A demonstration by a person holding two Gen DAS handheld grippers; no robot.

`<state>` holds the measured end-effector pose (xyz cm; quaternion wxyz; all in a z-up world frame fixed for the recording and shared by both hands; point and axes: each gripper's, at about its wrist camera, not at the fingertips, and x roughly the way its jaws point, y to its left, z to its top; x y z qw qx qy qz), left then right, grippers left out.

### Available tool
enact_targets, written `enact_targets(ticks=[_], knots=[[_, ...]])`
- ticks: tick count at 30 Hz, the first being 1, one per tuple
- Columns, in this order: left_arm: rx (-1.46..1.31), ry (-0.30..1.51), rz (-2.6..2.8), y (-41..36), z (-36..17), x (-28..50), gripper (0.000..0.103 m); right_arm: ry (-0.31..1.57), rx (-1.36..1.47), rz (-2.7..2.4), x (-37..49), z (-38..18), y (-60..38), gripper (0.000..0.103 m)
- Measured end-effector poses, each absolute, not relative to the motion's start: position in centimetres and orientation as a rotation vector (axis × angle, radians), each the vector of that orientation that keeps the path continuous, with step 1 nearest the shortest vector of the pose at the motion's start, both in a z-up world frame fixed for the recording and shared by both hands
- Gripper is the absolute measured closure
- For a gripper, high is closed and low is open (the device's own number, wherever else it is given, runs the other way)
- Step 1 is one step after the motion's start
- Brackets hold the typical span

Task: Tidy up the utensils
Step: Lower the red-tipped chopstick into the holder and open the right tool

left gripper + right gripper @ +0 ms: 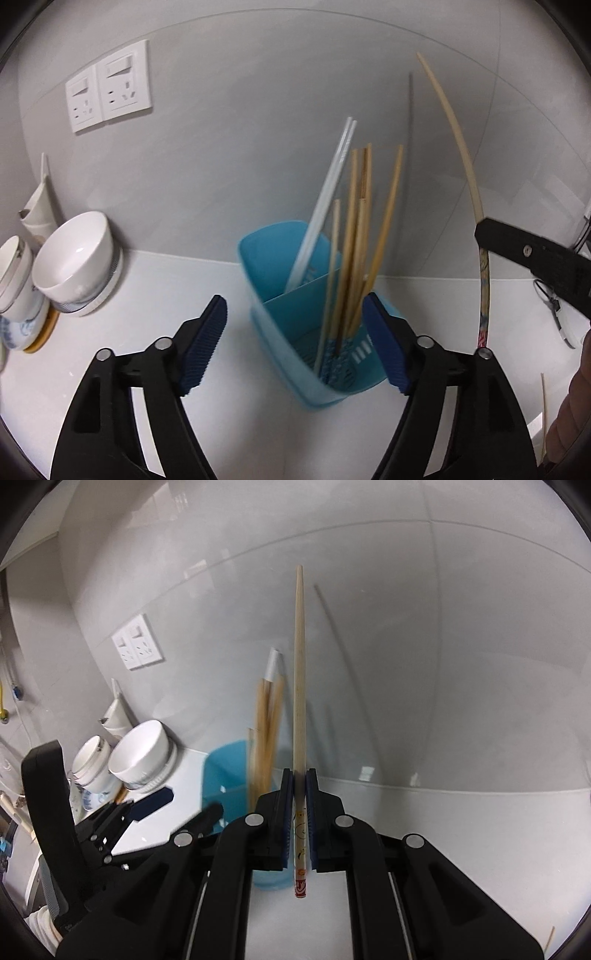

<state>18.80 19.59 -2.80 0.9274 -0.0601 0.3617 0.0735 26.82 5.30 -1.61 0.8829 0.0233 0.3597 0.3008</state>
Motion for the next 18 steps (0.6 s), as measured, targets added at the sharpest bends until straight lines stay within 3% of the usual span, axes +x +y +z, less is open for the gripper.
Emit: enact_targets(ticks=[6, 18], knots=[[-0.134, 0.748, 0.209, 20.8, -2.4, 16.8, 0.006, 0.689, 0.089, 0.690, 26.4, -1.4, 7.2, 0.097], [-0.173, 0.782, 0.253, 23.8, -3.1, 16.1, 0.006, 0.642, 0.105, 0.684, 26.1, -3.7, 10.3, 0.097]])
